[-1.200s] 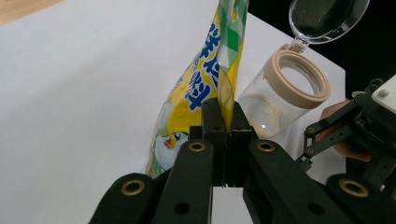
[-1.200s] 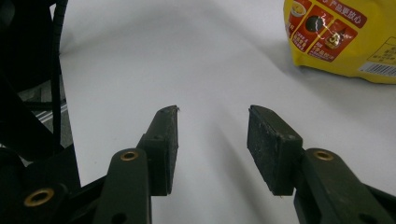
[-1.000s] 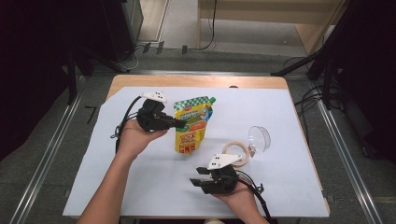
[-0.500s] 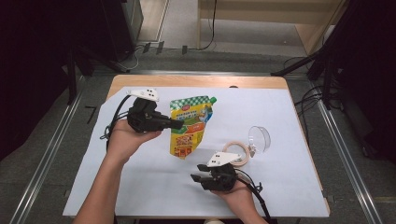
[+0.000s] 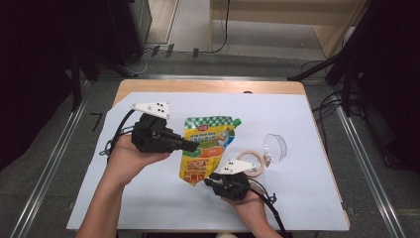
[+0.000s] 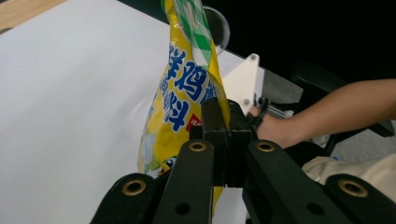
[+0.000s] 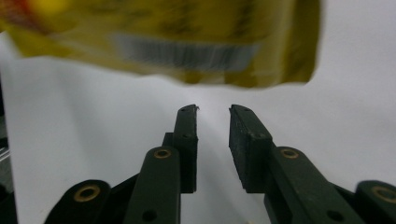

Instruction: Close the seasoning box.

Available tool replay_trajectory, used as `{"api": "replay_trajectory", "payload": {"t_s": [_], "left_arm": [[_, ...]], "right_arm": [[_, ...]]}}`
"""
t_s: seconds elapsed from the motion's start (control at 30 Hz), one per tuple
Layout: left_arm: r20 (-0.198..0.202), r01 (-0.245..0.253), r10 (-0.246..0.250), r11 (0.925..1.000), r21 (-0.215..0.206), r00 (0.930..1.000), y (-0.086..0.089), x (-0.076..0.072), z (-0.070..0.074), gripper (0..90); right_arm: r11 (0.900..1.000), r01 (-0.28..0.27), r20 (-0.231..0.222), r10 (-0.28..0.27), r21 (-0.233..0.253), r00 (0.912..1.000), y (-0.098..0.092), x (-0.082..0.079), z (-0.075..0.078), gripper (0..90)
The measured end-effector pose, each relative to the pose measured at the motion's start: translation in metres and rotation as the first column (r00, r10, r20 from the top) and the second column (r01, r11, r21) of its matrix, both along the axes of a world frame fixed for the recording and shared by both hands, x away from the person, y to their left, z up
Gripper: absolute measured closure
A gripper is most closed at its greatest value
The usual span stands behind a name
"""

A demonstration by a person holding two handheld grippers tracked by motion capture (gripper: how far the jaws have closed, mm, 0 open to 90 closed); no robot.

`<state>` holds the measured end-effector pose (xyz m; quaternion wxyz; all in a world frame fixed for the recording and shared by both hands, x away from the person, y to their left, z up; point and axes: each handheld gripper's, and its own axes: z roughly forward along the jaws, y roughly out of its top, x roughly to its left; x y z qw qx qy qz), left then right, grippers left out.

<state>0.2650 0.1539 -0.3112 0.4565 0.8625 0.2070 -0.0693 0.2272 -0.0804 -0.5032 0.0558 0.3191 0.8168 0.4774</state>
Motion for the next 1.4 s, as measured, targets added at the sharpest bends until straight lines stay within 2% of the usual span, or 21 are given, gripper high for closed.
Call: {"api": "replay_trajectory", "payload": {"t_s": [0.07, 0.17, 0.23, 0.3, 0.33, 0.53, 0.67, 0.77, 0.8, 0.87, 0.9, 0.97, 1.0, 1.07, 1.17, 1.2, 1.3, 1.4], "left_arm": [[-0.008, 0.016, -0.016, 0.9999, -0.002, 0.9998, -0.002, -0.004, 0.001, 90.0], [-0.022, 0.039, -0.039, 0.9992, 0.001, 0.9990, -0.004, -0.008, 0.002, 90.0], [-0.027, 0.038, -0.038, 0.9993, -0.003, 0.9989, -0.004, -0.008, 0.002, 90.0], [-0.040, 0.032, -0.032, 0.9995, -0.007, 0.9987, -0.004, -0.007, 0.001, 90.0], [-0.052, 0.026, -0.027, 0.9996, -0.013, 0.9983, -0.003, -0.006, 0.000, 90.0], [-0.086, 0.026, -0.030, 0.9984, -0.050, 0.9958, 0.000, -0.005, 0.001, 90.0], [-0.080, 0.043, -0.048, 0.9974, -0.058, 0.9956, -0.005, -0.009, 0.006, 90.0], [-0.098, 0.046, -0.052, 0.9970, -0.062, 0.9939, -0.005, -0.005, 0.002, 90.0], [-0.118, 0.042, -0.049, 0.9970, -0.065, 0.9918, -0.005, -0.002, -0.003, 90.0], [-0.126, 0.035, -0.044, 0.9967, -0.073, 0.9910, -0.004, 0.001, -0.005, 90.0], [-0.132, 0.032, -0.042, 0.9965, -0.077, 0.9904, -0.004, 0.002, -0.007, 90.0], [-0.125, 0.012, -0.021, 0.9973, -0.072, 0.9920, -0.003, 0.004, -0.008, 90.0], [-0.117, -0.026, 0.018, 0.9977, -0.063, 0.9930, -0.002, 0.005, -0.008, 90.0], [-0.115, -0.044, 0.036, 0.9964, -0.073, 0.9927, -0.002, 0.006, -0.009, 90.0], [-0.115, -0.047, 0.036, 0.9944, -0.095, 0.9927, -0.003, 0.008, -0.012, 90.0], [-0.111, -0.052, 0.042, 0.9941, -0.095, 0.9930, -0.004, 0.008, -0.012, 90.0], [-0.099, -0.060, 0.052, 0.9946, -0.084, 0.9937, -0.008, 0.008, -0.013, 90.0], [-0.094, -0.070, 0.062, 0.9942, -0.082, 0.9936, -0.013, 0.008, -0.016, 88.7]], "right_arm": [[1.000, 0.023, 0.008, -0.024, 0.010, 0.9997, -0.001, 0.000, 0.000, 74.4], [0.999, 0.047, 0.051, -0.048, 0.024, 0.9976, -0.003, 0.000, 0.001, 70.3], [0.999, 0.042, 0.055, -0.044, 0.028, 0.9975, -0.003, 0.000, 0.000, 70.0], [0.999, 0.021, 0.081, -0.025, 0.044, 0.9964, -0.003, -0.002, 0.002, 68.5], [0.999, 0.013, 0.100, -0.015, 0.029, 0.9948, 0.000, -0.003, 0.003, 67.4], [0.999, 0.015, 0.114, -0.020, 0.050, 0.9932, -0.002, -0.004, 0.004, 68.0], [0.999, 0.038, 0.125, -0.041, 0.029, 0.9913, -0.003, -0.004, 0.001, 72.1], [0.998, 0.028, 0.121, -0.035, 0.057, 0.9921, -0.005, -0.005, -0.001, 70.7], [0.998, 0.010, 0.131, -0.019, 0.065, 0.9912, -0.003, -0.006, 0.000, 70.4], [0.998, 0.005, 0.140, -0.013, 0.057, 0.9901, -0.002, -0.008, 0.000, 71.0], [0.999, -0.005, 0.162, -0.001, 0.036, 0.9868, 0.000, -0.011, 0.001, 71.2], [0.999, -0.008, 0.170, 0.002, 0.032, 0.9854, 0.000, -0.012, 0.001, 71.3], [1.000, -0.013, 0.182, 0.010, 0.013, 0.9832, 0.001, -0.014, 0.001, 71.8], [1.000, -0.019, 0.181, 0.016, 0.015, 0.9833, 0.001, -0.015, 0.002, 71.8], [0.999, -0.035, 0.186, 0.032, 0.011, 0.9820, 0.002, -0.018, 0.004, 70.9], [0.999, -0.038, 0.172, 0.035, 0.012, 0.9844, 0.003, -0.019, 0.005, 69.5], [0.999, -0.047, 0.169, 0.046, 0.002, 0.9846, 0.004, -0.021, 0.006, 68.4], [0.998, -0.064, 0.192, 0.067, -0.023, 0.9790, 0.006, -0.026, 0.007, 68.7]]}}
